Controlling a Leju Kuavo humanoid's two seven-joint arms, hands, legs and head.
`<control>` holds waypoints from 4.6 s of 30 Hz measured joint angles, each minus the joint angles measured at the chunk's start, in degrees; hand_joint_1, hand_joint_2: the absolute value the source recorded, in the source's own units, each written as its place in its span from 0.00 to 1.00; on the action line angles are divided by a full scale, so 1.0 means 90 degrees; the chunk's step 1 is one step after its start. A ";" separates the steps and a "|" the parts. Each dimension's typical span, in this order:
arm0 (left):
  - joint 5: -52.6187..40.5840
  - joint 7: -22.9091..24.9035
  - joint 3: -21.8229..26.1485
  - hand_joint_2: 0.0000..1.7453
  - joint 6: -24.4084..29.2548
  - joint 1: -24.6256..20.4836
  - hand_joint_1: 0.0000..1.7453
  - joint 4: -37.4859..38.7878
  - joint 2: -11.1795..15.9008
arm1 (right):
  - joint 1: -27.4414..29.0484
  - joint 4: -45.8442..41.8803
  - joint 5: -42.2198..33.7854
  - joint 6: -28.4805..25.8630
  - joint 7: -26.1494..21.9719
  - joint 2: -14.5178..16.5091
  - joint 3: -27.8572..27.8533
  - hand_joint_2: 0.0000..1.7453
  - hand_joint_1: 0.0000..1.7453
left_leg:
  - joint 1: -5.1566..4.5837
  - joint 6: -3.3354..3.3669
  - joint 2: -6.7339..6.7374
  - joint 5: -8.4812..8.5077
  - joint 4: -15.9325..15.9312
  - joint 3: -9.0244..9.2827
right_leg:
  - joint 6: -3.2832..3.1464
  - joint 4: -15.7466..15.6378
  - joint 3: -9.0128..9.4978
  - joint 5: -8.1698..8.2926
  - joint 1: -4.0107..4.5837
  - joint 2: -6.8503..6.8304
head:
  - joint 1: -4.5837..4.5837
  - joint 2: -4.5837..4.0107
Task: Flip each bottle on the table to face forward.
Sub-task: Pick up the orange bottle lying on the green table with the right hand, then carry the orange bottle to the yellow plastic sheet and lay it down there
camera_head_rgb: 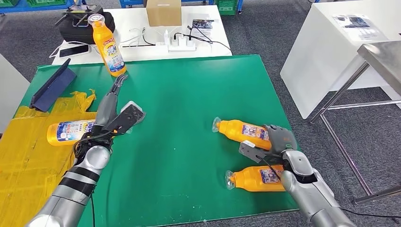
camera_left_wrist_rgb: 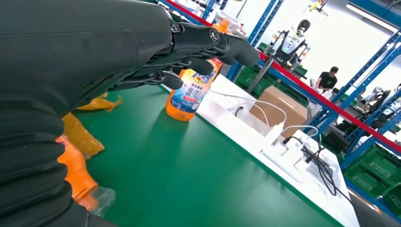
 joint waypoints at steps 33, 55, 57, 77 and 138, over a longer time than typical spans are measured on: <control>0.2362 -0.0690 -0.1082 1.00 -0.2088 0.1696 0.00 -0.2704 0.0065 | 0.1448 -0.3747 -0.2930 -0.1097 -0.1888 0.2171 0.0162 1.00 1.00 | 0.0003 -0.0024 0.0007 -0.0020 -0.0003 -0.0028 | -0.0019 0.0000 -0.0041 -0.0016 0.0000 0.0002 | 0.0002 0.0000; 0.3039 -0.0573 -0.1562 1.00 -0.2200 0.1436 0.29 -0.2815 -0.0040 | 0.0151 -0.0945 -0.2595 0.0083 -0.2067 0.2571 0.2136 1.00 1.00 | 0.0007 -0.0024 0.0010 -0.0018 -0.0002 -0.0028 | -0.0020 0.0000 -0.0057 -0.0016 0.0000 0.0004 | 0.0001 0.0000; 0.3058 -0.0565 -0.1556 1.00 -0.2189 0.1444 0.79 -0.2795 -0.0040 | 0.0104 -0.0867 -0.2577 0.0077 -0.2067 0.2571 0.2178 1.00 1.00 | 0.0007 -0.0025 0.0011 -0.0018 -0.0002 -0.0028 | -0.0020 0.0000 -0.0056 -0.0016 0.0000 0.0004 | 0.0001 0.0000; 0.2457 -0.0726 -0.1599 1.00 -0.1700 0.1469 1.00 -0.2728 -0.0118 | 0.0402 -0.1261 -0.2556 -0.0421 -0.1976 0.2547 0.2220 1.00 0.00 | 0.0006 -0.0025 0.0009 -0.0019 -0.0002 -0.0031 | -0.0020 0.0000 -0.0053 -0.0016 -0.0001 0.0004 | 0.0002 0.0000; -0.3561 0.1268 -0.1130 1.00 -0.1677 -0.1131 1.00 0.3220 0.1766 | 0.3217 -0.3782 -0.0345 0.0346 -0.0241 -0.1502 -0.0426 1.00 0.00 | -0.0006 -0.0061 -0.0022 -0.0195 -0.0014 0.0348 | -0.0062 -0.0004 0.0271 -0.0154 0.0003 0.0000 | 0.0000 0.0000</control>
